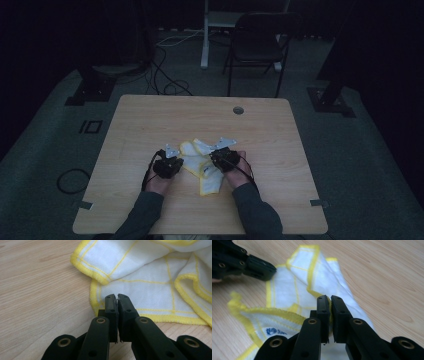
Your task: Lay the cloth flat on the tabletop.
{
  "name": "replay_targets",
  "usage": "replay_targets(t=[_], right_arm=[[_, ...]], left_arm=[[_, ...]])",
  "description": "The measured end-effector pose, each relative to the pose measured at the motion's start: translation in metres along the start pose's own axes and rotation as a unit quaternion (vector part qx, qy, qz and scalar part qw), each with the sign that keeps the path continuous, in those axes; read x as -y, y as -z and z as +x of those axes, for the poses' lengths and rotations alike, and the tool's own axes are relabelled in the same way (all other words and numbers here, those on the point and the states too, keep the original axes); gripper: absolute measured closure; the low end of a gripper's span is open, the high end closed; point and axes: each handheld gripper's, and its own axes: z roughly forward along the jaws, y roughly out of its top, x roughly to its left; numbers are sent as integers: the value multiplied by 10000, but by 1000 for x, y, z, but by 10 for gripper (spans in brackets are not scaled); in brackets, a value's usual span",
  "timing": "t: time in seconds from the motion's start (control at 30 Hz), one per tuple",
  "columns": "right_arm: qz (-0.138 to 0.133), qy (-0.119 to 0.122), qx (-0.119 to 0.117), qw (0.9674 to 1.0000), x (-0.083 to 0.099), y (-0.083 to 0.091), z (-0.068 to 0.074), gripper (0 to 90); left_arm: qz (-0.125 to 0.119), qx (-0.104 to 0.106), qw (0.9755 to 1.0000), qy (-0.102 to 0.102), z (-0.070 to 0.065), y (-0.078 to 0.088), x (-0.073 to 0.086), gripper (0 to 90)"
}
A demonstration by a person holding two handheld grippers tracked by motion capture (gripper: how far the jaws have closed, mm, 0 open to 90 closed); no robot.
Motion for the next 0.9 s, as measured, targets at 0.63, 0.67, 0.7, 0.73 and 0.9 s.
replay_targets(t=[0.63, 0.67, 0.7, 0.73, 0.9], right_arm=[[-4, -608, 489, 9970, 32, 29, -54, 865], [33, -744, 530, 9958, 39, 31, -62, 865], [46, -797, 552, 9953, 42, 32, -65, 865], [55, -827, 574, 9949, 45, 32, -68, 865], [118, -1046, 678, 9921, 58, 35, -81, 866]], left_arm=[[41, -227, 9997, 107, 15, 13, 12, 878], [48, -236, 9997, 90, 16, 14, 12, 878], [52, -245, 9996, 89, 16, 14, 12, 878], [60, -252, 9996, 84, 16, 14, 12, 878], [66, -313, 9995, 86, 18, 15, 13, 878]])
